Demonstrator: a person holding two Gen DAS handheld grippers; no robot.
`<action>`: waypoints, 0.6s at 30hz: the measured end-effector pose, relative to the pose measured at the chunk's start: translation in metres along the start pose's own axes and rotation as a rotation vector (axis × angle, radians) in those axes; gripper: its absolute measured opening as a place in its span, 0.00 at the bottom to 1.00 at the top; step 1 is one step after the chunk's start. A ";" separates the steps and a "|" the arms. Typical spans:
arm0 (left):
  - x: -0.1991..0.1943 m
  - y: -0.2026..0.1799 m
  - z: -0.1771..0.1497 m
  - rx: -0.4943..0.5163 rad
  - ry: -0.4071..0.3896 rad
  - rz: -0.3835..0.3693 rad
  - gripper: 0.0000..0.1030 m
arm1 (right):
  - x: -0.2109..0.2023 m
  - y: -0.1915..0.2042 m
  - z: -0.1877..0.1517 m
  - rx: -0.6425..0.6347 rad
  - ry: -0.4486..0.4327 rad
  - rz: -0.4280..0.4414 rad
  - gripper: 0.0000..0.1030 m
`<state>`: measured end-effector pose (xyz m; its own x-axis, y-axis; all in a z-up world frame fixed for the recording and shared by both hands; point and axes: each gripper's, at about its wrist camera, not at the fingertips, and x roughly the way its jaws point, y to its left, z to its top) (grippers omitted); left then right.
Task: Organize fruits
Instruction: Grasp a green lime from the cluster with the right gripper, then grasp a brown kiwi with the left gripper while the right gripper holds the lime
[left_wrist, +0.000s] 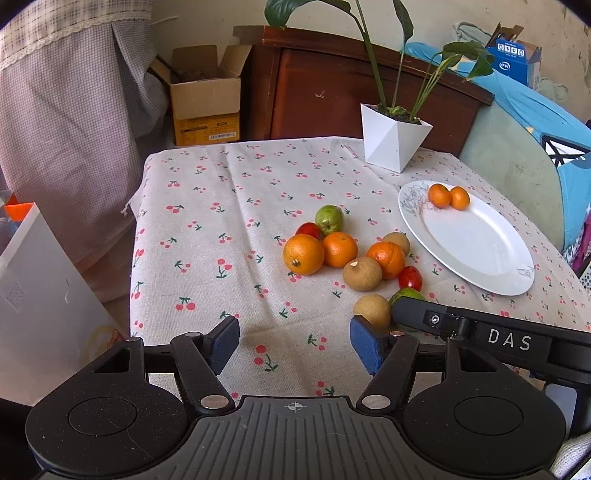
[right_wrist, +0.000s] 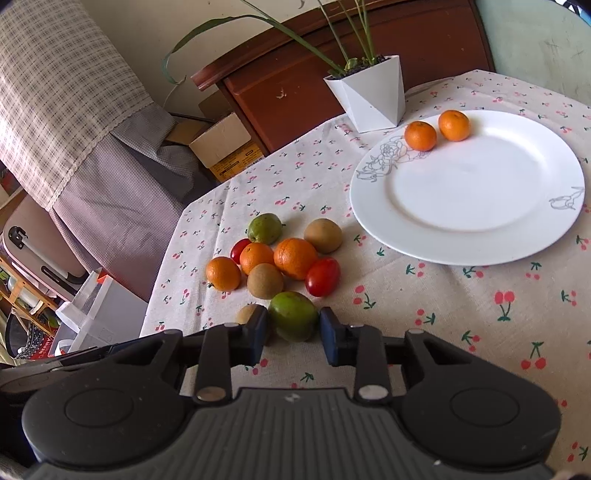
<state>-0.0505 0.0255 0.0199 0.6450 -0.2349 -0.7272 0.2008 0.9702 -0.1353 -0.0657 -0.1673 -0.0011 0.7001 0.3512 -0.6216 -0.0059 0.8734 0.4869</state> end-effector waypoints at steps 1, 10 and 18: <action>0.000 -0.001 0.000 0.003 -0.002 -0.004 0.64 | -0.002 -0.001 0.001 0.002 -0.002 -0.002 0.30; 0.002 -0.018 -0.001 0.036 -0.013 -0.043 0.64 | -0.024 -0.017 0.008 0.041 -0.041 -0.046 0.30; 0.010 -0.037 -0.004 0.095 -0.035 -0.056 0.60 | -0.024 -0.028 0.008 0.082 -0.042 -0.080 0.30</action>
<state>-0.0542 -0.0123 0.0145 0.6559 -0.2923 -0.6959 0.3050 0.9460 -0.1098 -0.0771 -0.2029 0.0054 0.7255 0.2656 -0.6349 0.1085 0.8668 0.4866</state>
